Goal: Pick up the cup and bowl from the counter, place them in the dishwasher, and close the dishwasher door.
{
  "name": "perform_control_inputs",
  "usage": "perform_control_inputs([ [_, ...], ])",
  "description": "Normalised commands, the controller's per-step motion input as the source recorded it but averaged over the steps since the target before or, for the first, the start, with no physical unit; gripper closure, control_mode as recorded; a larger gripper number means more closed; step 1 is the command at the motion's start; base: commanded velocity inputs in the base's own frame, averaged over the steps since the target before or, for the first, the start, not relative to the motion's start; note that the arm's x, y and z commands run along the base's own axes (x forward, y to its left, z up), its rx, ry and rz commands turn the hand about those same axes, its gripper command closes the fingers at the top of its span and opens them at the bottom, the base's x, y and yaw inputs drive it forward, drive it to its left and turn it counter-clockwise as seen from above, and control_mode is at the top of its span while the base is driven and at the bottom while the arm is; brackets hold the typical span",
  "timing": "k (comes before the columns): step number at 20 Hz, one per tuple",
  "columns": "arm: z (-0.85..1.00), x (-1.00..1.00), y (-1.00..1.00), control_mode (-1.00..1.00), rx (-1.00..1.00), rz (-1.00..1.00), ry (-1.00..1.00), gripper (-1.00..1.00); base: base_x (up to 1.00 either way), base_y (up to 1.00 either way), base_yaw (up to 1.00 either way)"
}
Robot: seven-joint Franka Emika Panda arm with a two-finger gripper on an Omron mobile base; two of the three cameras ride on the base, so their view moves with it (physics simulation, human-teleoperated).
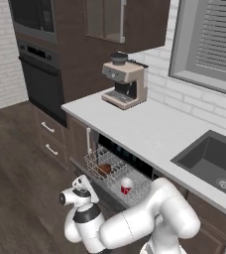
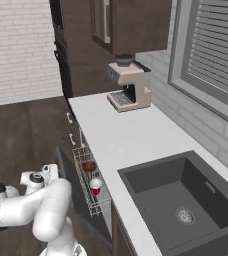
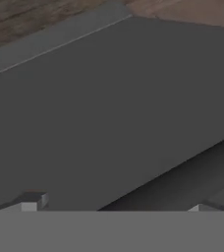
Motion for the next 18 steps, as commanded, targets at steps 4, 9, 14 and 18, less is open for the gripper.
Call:
perform_control_inputs([
  [4,-0.38,0.76,-1.00,-1.00,-0.40,-0.12,-0.01,-1.00,0.00,0.00,0.00],
  [9,-0.66,0.92,-1.00,-1.00,-0.29,-0.08,0.00,-1.00,0.00,0.00,0.00],
  [14,-0.91,0.82,-1.00,-1.00,-0.24,-0.05,0.00,-1.00,0.00,0.00,0.00],
  [18,-1.00,0.71,-1.00,-1.00,-0.26,-0.02,0.00,-1.00,0.00,0.00,0.00],
])
